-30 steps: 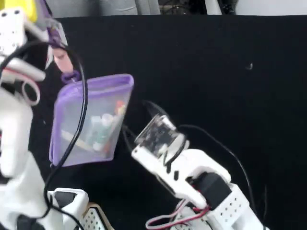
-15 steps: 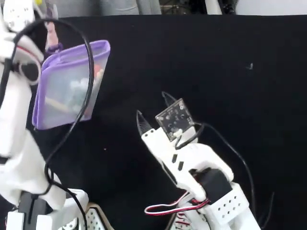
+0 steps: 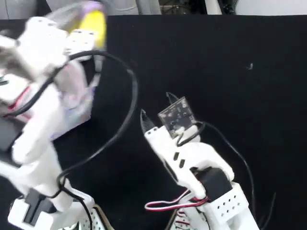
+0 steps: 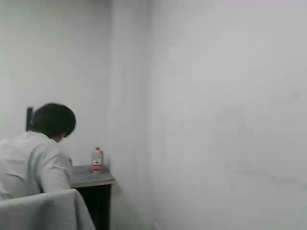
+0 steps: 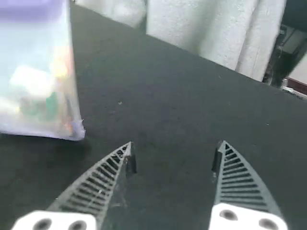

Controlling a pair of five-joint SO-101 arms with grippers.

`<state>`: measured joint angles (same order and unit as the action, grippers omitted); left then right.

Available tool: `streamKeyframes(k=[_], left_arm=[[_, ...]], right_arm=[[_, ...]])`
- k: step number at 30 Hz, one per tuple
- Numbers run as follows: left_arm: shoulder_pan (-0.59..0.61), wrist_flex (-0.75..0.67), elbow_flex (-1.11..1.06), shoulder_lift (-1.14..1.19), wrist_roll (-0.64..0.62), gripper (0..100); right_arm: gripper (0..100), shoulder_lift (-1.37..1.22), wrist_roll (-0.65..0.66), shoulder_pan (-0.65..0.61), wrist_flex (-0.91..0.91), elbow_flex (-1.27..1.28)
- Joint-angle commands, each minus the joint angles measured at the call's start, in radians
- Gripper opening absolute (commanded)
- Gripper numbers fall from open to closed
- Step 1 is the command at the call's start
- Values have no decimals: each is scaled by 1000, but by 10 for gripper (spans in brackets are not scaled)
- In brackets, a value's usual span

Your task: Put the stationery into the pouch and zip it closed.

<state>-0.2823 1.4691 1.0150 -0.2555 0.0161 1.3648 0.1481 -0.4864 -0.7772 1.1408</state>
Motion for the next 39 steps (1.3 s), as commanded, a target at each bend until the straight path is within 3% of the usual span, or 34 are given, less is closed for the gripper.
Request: streamKeyframes(k=[1,8,13,18,25,30,35,39], left_arm=[[-105,-77,-10,31,-83,29],[-196,-230,-4,143,-109,29],[-170,-302,-4,186,-112,29],[-107,-298,-4,186,-115,29],[-77,-180,31,126,-117,29],[-76,-175,35,77,-117,29],[-71,-170,30,41,-117,29],[-77,-170,30,14,-117,29]], right_arm=[[262,64,-11,117,26,-16],[262,400,-14,336,-57,-15],[265,532,-40,373,-123,-15],[265,437,-38,302,-123,-18],[264,326,-48,58,-55,51],[262,286,-212,48,135,179],[262,285,-276,71,201,231],[262,278,-307,-25,230,240]])
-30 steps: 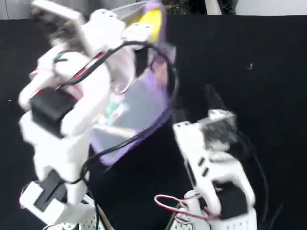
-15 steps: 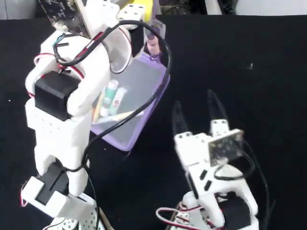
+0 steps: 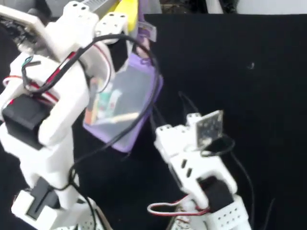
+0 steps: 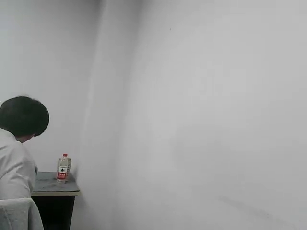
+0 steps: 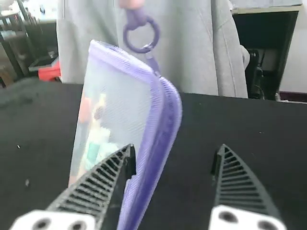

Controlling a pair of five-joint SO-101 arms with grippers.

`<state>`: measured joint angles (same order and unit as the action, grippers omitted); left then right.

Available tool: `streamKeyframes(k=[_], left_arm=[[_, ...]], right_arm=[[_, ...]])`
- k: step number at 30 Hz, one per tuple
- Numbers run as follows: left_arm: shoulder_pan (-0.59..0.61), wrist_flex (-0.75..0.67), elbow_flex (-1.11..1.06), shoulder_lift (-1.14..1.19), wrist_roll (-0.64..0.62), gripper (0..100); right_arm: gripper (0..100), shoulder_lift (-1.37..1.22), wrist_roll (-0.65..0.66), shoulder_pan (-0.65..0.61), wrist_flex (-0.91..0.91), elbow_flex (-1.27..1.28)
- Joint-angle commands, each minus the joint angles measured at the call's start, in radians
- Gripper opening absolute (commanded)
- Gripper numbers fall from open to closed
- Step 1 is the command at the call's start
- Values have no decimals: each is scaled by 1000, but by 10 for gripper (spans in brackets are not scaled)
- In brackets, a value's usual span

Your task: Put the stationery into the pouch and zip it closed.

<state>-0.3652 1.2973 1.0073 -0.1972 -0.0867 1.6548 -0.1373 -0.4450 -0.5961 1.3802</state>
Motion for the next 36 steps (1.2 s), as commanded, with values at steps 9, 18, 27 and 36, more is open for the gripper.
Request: streamKeyframes(k=[9,18,27,36], left_arm=[[5,100,47,-71,-14,29],[5,104,39,-153,-11,29],[5,129,38,-178,-12,29],[5,155,44,-178,-14,29]], right_arm=[[262,-13,-17,-181,273,124],[261,-4,-18,-106,310,150],[261,-4,-17,-130,319,153],[261,-16,-14,-250,462,165]])
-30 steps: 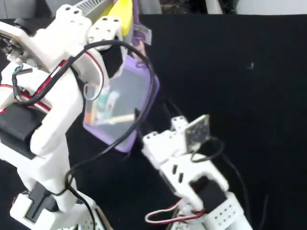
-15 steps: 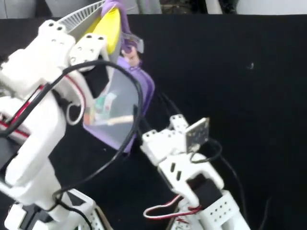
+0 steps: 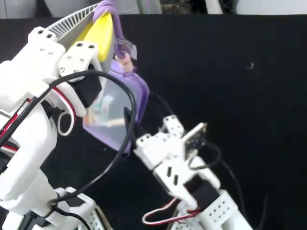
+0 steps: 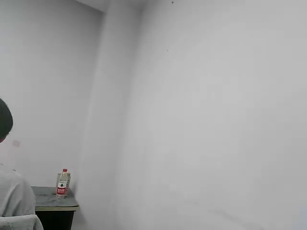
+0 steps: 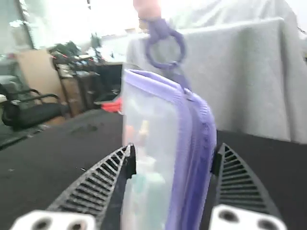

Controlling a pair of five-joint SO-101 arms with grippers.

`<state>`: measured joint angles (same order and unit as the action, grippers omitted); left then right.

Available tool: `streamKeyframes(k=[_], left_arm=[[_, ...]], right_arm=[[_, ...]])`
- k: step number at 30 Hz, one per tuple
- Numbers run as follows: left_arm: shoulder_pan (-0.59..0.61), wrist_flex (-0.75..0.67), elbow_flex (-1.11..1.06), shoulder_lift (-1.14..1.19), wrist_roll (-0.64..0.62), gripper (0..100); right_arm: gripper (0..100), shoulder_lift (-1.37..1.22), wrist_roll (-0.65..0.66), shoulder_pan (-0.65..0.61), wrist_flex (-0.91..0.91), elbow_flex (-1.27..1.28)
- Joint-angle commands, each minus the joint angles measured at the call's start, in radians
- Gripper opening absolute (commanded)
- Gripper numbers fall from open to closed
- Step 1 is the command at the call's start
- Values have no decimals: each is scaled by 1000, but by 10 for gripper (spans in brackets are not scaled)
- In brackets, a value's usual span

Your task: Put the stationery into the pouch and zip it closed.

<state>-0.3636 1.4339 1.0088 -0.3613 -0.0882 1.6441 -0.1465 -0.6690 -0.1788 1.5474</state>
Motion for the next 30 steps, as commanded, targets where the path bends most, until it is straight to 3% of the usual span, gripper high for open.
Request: streamKeyframes(k=[1,9,20,25,27,30], left_arm=[[4,32,44,-14,-12,29],[4,77,45,-15,-12,29],[4,77,45,-21,-12,29],[4,78,35,-97,-12,29],[5,78,35,-126,-12,29],[12,87,30,-152,-12,29]], right_arm=[[261,-5,-5,-25,44,-2],[261,-124,-5,17,41,-61],[261,-897,-11,26,43,-550],[257,-1079,-6,29,40,-656],[206,-1089,-5,48,41,-650],[35,-1081,-5,81,41,-628]])
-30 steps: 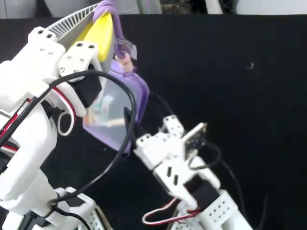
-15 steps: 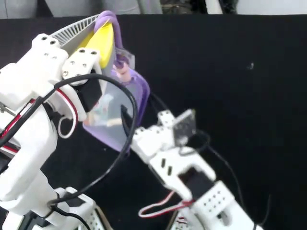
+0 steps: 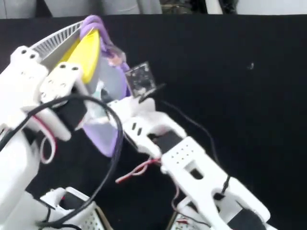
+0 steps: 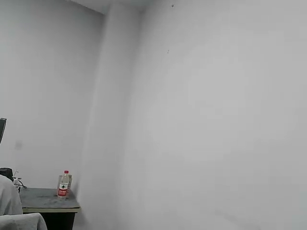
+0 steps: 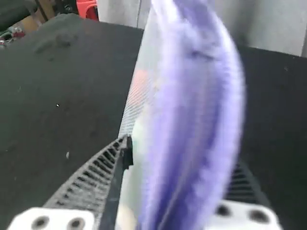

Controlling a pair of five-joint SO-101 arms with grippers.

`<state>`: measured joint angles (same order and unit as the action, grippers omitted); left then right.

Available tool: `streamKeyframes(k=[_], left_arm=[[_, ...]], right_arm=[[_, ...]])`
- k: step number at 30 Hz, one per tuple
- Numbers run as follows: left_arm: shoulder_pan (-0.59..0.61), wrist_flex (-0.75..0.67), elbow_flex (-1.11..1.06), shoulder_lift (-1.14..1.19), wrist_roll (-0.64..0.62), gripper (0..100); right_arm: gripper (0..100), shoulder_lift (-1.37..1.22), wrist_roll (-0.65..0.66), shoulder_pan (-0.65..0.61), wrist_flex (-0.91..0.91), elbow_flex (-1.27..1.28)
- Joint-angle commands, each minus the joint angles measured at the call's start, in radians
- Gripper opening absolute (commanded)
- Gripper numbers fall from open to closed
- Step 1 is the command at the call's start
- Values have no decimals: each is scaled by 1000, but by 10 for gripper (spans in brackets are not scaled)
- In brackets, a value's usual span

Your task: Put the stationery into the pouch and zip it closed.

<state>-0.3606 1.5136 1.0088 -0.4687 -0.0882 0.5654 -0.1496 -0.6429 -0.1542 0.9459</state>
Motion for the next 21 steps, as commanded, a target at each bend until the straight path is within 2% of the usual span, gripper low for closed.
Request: streamKeyframes(k=[1,2,4,9,14,17,21], left_arm=[[8,18,21,-51,-12,29],[8,29,8,-57,-12,29],[8,52,-27,-68,-12,29],[45,75,-87,-109,-3,29],[305,71,-101,-170,-2,30],[469,75,-101,-190,49,30],[584,104,-101,-192,92,30]], right_arm=[[4,1,-2,64,15,-18],[28,7,-2,72,15,-1],[8,21,9,75,17,44],[11,107,152,32,25,147],[11,291,206,-58,17,255],[11,421,247,-117,12,325],[11,570,262,-167,-97,346]])
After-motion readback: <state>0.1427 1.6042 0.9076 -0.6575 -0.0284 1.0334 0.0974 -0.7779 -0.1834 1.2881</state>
